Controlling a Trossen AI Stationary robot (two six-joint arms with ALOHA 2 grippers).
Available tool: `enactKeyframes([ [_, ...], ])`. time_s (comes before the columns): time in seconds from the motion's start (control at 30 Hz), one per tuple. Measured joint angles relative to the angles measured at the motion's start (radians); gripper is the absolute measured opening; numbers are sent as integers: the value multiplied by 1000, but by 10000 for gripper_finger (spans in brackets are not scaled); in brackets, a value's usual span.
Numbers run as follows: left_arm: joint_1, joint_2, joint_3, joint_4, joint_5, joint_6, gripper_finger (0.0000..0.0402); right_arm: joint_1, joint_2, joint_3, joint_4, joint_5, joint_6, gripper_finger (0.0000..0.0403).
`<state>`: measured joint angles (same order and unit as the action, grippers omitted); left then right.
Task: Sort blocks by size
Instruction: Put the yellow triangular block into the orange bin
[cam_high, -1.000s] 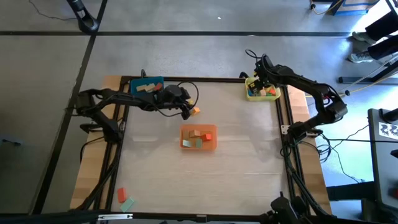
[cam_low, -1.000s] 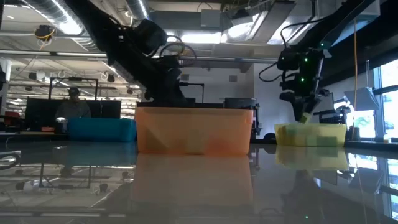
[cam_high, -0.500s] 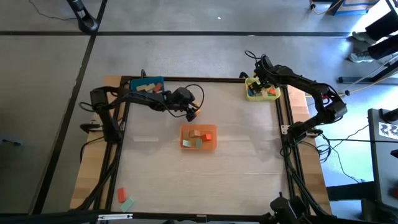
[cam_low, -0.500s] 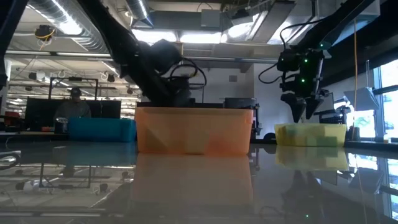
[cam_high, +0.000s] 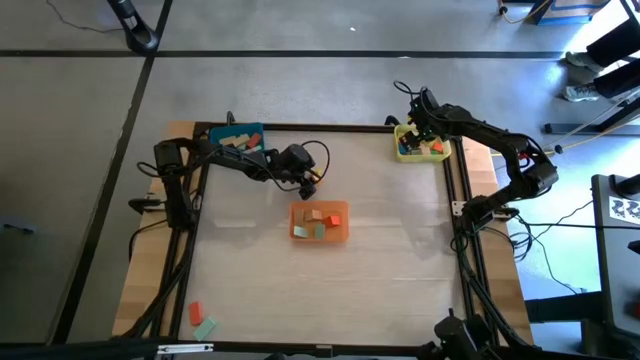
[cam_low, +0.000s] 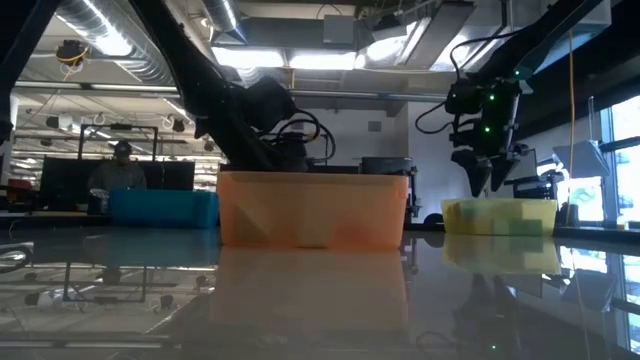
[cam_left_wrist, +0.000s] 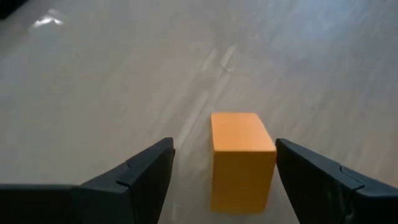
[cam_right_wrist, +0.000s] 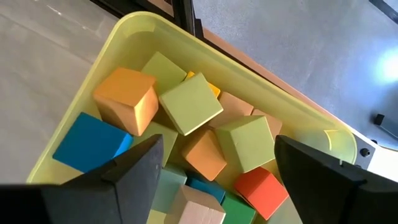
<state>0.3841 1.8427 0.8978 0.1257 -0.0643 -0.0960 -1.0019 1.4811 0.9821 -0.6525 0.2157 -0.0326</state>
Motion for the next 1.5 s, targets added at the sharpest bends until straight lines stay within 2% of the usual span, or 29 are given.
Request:
enactKeyframes([
  [0.3, 9, 40, 0, 38, 29, 129, 255, 0, 0, 0, 0, 0, -2, 303],
  [0.4, 10, 49, 0, 50, 33, 130, 222, 0, 0, 0, 0, 0, -2, 303],
  [0.63, 9, 47, 0, 48, 35, 168, 117, 0, 0, 0, 0, -8, -3, 303],
  [0.8, 9, 15, -2, 23, 23, 171, 116, 0, 0, 0, 0, -10, -3, 303],
  [1.0, -10, -129, -1, -23, 23, 136, 126, 0, 0, 0, 0, -18, -8, 303],
  [1.23, -113, -272, 0, -59, 32, 128, 132, 0, 0, 0, 8, -25, -20, 303],
  [1.5, -251, -288, 0, -61, 32, 97, 135, 0, 0, 0, 8, -42, -19, 303],
])
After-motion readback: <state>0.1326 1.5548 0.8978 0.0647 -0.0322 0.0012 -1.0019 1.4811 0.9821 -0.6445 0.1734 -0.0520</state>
